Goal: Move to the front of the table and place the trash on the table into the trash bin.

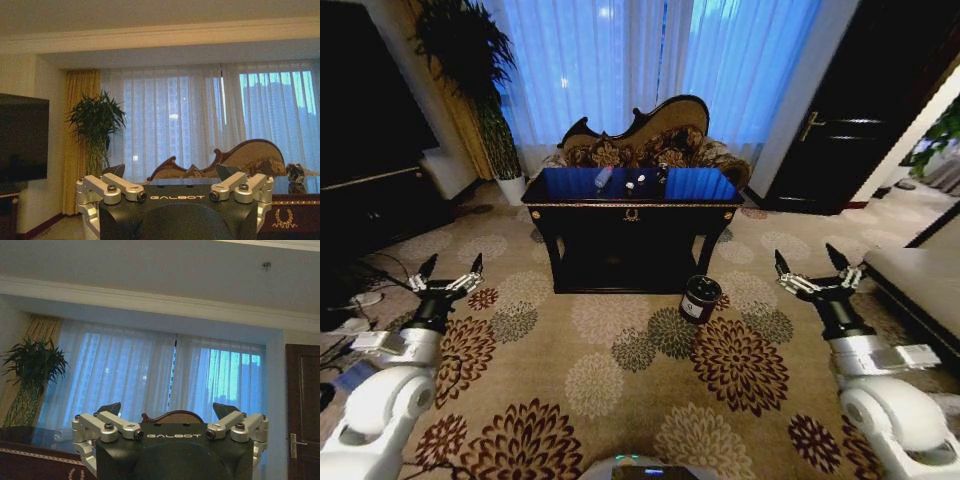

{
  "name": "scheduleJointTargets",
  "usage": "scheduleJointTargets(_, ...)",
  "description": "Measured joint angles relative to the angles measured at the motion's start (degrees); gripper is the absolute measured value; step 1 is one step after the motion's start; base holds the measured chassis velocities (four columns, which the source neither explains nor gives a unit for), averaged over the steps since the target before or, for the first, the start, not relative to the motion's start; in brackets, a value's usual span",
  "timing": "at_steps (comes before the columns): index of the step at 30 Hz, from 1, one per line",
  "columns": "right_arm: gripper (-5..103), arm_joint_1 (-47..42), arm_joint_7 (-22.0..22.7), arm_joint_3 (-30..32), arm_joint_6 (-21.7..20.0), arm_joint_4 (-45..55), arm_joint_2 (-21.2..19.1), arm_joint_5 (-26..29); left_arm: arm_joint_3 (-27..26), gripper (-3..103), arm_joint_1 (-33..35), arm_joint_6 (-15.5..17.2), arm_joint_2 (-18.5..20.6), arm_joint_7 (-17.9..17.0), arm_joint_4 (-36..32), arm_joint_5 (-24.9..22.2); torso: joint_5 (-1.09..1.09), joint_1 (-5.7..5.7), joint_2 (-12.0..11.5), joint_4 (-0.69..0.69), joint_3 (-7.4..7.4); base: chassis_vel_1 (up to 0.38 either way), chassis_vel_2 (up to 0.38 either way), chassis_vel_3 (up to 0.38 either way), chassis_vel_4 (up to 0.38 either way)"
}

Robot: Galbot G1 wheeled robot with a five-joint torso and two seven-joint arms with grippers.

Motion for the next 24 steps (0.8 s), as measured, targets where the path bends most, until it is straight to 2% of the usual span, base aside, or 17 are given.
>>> scheduleJointTargets(6,100,-0.05,0.00,-0.16,-0.02,0.14,0.18,-0.14,0.09,100,0.51,3.28,-0.23,-1.40,0.35,-1.14,0.00,0.00,0.00,0.00,0.00,0.000,0.000,0.000,0.000)
scheduleJointTargets(11,100,-0.27,-0.05,-0.23,-0.04,0.17,0.48,-0.33,0.04,100,1.16,3.69,-0.78,-1.55,0.55,-1.33,0.00,0.00,0.00,0.00,0.00,0.000,0.000,0.000,0.000)
scheduleJointTargets(24,100,-0.33,-0.27,-0.38,0.05,0.37,1.15,-0.53,-0.33,100,0.66,-1.47,-0.96,0.43,-2.43,1.26,0.01,0.00,0.00,0.00,0.00,0.000,0.000,0.000,0.000)
